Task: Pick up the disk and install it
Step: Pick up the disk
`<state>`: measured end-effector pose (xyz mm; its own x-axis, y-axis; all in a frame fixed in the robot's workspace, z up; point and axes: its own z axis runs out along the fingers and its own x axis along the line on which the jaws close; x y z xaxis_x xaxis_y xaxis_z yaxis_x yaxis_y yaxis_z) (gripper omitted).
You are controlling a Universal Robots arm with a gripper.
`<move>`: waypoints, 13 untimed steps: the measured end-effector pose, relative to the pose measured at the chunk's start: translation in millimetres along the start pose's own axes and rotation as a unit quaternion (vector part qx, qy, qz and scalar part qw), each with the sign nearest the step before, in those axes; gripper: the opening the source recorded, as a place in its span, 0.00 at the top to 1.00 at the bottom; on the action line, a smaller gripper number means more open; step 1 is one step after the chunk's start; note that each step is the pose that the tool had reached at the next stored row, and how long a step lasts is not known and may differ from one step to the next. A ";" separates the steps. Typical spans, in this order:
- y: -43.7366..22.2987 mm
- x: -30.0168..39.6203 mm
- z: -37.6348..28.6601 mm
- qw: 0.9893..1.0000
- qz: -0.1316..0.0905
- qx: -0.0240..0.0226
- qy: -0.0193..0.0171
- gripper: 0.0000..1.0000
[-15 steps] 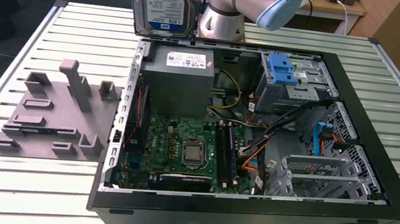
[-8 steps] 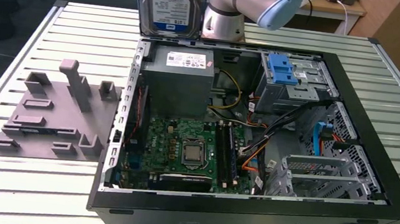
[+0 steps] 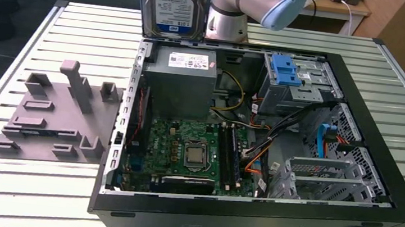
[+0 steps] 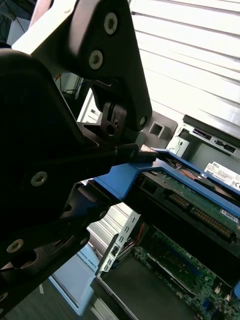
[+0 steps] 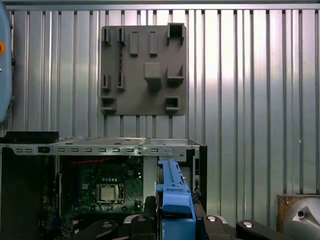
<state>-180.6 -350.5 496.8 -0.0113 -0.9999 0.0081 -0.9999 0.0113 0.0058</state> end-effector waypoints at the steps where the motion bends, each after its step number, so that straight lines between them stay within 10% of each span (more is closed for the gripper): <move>1: 0.0 1.1 0.0 1.000 0.000 0.000 0.000 0.64; 13: -2.7 10.8 0.1 1.000 0.002 0.000 0.000 0.64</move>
<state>-178.0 -361.4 496.8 -0.0145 -0.9999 0.0082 -0.9999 0.0145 0.0058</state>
